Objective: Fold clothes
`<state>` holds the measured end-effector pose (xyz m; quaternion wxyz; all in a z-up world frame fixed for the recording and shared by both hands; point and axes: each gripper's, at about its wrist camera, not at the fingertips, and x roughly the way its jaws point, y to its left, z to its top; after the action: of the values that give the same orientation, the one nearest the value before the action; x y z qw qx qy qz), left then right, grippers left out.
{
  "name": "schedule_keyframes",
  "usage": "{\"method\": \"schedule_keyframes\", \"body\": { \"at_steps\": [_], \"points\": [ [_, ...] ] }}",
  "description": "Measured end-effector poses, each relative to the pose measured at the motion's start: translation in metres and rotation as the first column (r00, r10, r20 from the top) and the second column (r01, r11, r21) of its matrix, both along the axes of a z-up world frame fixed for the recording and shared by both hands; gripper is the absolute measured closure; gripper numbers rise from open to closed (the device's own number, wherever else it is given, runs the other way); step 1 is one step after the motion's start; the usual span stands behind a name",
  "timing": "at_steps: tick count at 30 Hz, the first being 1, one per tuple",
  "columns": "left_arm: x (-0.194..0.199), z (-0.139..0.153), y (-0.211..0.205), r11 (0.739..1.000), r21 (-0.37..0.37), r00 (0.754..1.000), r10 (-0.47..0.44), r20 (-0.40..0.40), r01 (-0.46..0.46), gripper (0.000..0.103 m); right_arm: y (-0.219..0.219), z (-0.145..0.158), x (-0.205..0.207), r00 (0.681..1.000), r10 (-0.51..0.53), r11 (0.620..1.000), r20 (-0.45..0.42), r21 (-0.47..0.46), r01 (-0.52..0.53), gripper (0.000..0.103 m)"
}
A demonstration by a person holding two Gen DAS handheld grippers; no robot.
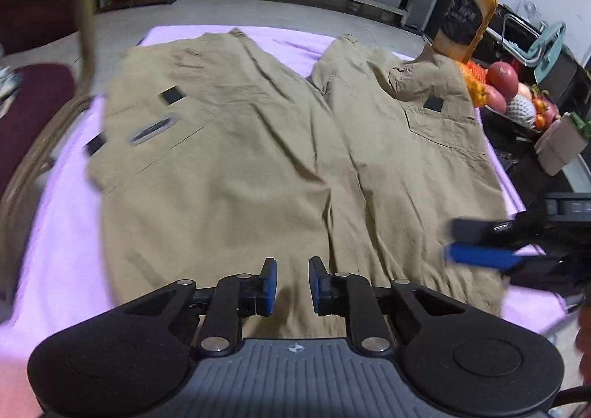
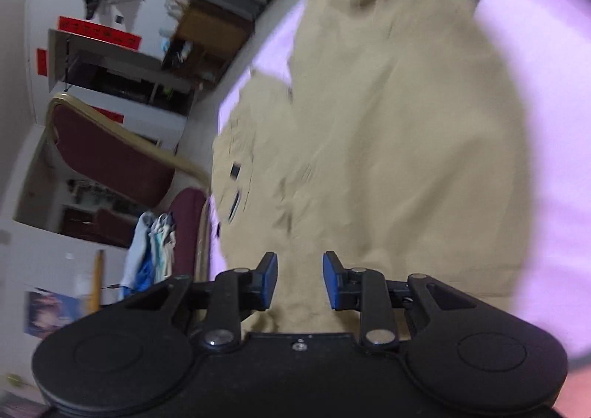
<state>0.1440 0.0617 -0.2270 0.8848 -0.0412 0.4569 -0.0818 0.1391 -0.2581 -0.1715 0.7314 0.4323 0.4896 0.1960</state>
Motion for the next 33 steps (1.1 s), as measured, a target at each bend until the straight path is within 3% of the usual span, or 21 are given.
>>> {"method": "schedule_keyframes", "body": {
  "at_steps": [3,5,6,7,10,12,15,18,19,21,26,29,32,33],
  "points": [
    [0.023,-0.032,0.003,0.999,0.004,0.998,0.034,-0.049,-0.034,0.086,0.024,-0.036,0.032,0.997,0.035,0.998,-0.074,0.056,-0.031,0.075],
    [0.024,-0.042,0.014,0.999,-0.021,0.998,0.045,-0.034,-0.046,0.082,0.036,-0.06,0.05,0.991,0.053,0.996,-0.119,0.073,-0.045,0.076],
    [0.023,-0.041,0.018,0.998,-0.028,0.998,0.053,-0.03,-0.054,0.082,0.029,-0.072,0.052,0.989,0.027,0.996,-0.144,0.094,-0.013,0.083],
    [0.022,-0.039,0.022,0.996,-0.037,0.997,0.074,-0.025,-0.075,0.083,0.022,-0.085,0.054,0.985,0.001,0.993,-0.17,0.114,0.019,0.097],
    [0.015,-0.033,0.04,0.965,0.084,0.968,0.245,0.048,-0.248,0.095,-0.026,-0.096,0.041,0.968,-0.21,0.96,-0.139,0.156,0.231,0.102],
    [0.015,-0.033,0.062,0.92,0.123,0.928,0.369,0.055,-0.373,0.093,-0.064,-0.097,0.03,0.928,-0.356,0.916,-0.112,0.151,0.37,0.103],
    [0.014,-0.04,0.083,0.859,0.187,0.877,0.478,0.037,-0.476,0.09,-0.112,-0.085,0.007,0.828,-0.557,0.826,-0.055,0.064,0.56,0.103],
    [0.002,-0.03,0.081,0.858,0.205,0.88,0.472,0.05,-0.472,0.094,-0.138,-0.08,-0.011,0.77,-0.633,0.769,-0.084,0.046,0.637,0.1],
    [-0.004,-0.024,0.082,0.867,0.18,0.884,0.464,0.052,-0.466,0.093,-0.14,-0.076,-0.016,0.771,-0.631,0.77,-0.091,0.044,0.636,0.093],
    [-0.016,-0.009,0.079,0.899,0.115,0.907,0.416,0.067,-0.422,0.09,-0.134,-0.058,-0.021,0.809,-0.586,0.81,-0.044,0.008,0.586,0.082],
    [-0.033,0.004,0.048,0.972,0.039,0.971,0.229,0.074,-0.233,0.083,-0.088,-0.029,-0.018,0.928,-0.371,0.928,0.002,0.003,0.371,0.079],
    [-0.03,-0.015,0.036,0.975,0.112,0.98,0.197,-0.023,-0.193,0.083,-0.044,-0.028,-0.009,0.982,-0.188,0.982,-0.005,-0.02,0.188,0.079],
    [-0.03,-0.033,0.043,0.96,0.179,0.964,0.237,-0.117,-0.214,0.078,-0.018,-0.042,-0.002,0.995,-0.085,0.995,-0.059,-0.05,0.082,0.08],
    [-0.032,-0.033,0.045,0.957,0.194,0.963,0.241,-0.121,-0.215,0.078,-0.021,-0.048,-0.002,0.991,-0.097,0.994,-0.087,-0.052,0.093,0.087]
  ]
}}
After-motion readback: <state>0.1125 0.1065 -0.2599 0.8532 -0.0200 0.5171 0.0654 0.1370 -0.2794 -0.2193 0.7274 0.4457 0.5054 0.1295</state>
